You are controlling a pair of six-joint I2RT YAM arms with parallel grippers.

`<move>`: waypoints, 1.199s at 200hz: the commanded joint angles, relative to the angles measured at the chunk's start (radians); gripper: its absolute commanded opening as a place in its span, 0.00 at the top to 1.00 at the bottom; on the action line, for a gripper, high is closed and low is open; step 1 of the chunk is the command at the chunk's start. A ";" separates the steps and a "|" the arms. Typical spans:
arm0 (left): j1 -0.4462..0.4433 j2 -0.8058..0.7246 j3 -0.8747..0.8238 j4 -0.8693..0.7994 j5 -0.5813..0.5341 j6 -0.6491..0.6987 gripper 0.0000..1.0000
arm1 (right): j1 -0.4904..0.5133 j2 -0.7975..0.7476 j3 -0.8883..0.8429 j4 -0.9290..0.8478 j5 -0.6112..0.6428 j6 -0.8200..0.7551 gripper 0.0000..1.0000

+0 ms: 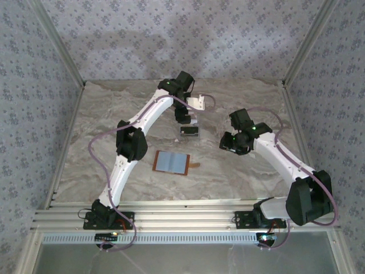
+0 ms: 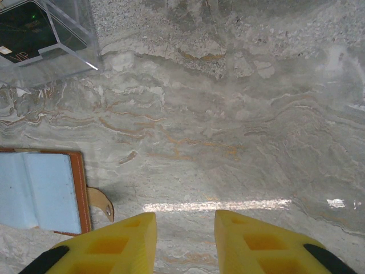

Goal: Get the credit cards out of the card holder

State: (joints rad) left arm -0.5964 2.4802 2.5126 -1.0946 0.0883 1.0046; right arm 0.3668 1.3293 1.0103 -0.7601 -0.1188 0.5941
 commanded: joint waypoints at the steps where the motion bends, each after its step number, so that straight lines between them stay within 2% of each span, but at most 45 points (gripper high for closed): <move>1: 0.007 0.035 0.036 0.027 -0.009 -0.003 0.14 | 0.006 -0.022 -0.012 -0.016 0.009 0.018 0.66; 143: 0.012 0.046 0.066 0.101 -0.071 -0.020 0.15 | 0.014 -0.028 -0.010 -0.024 0.016 0.025 0.66; 207: 0.013 0.047 0.072 0.142 -0.141 -0.061 0.16 | 0.015 -0.037 -0.010 -0.028 0.021 0.023 0.66; 240: 0.016 0.000 0.071 0.147 -0.100 -0.108 0.17 | 0.000 -0.032 -0.017 -0.023 0.027 0.010 0.66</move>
State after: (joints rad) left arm -0.5869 2.5233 2.5439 -0.9588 -0.0353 0.9474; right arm 0.3737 1.3140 1.0103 -0.7631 -0.1169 0.6052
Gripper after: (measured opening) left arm 0.838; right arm 0.337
